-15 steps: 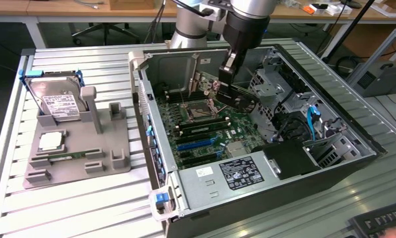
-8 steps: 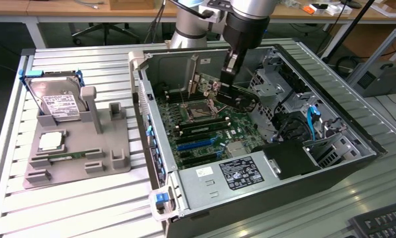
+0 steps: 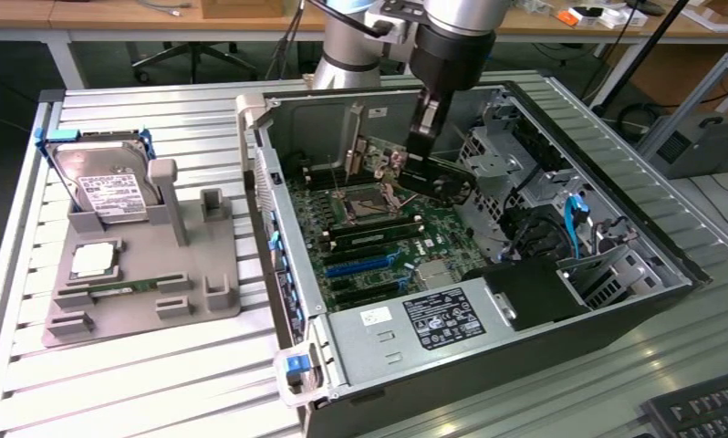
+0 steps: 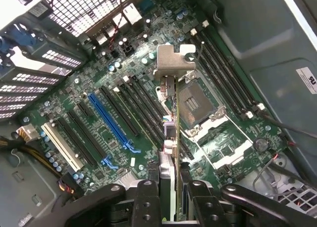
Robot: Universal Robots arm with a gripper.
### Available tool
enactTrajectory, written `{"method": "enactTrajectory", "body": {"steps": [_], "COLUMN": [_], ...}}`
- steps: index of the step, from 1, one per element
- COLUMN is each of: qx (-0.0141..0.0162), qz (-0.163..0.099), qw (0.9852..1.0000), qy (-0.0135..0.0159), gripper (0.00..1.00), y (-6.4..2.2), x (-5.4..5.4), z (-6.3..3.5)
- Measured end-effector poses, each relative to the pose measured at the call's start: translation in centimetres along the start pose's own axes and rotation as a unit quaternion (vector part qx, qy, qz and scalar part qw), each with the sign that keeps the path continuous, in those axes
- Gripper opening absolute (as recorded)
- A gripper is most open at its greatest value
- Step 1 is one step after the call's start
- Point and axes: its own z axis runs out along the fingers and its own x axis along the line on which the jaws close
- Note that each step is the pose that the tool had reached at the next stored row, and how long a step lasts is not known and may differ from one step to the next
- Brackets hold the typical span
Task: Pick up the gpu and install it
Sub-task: 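Insert the gpu into the slot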
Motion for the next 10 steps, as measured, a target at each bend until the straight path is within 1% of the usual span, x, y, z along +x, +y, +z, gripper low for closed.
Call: {"method": "enactTrajectory", "body": {"steps": [6,10], "qx": [0.0007,0.0012], "qz": [-0.028,-0.051], "qw": [0.9996,0.9987], "qy": [0.0001,0.0001], "gripper": [0.27,0.27], "y": [0.00,0.00], "x": [0.00,0.00], "z": [0.11,0.18]}}
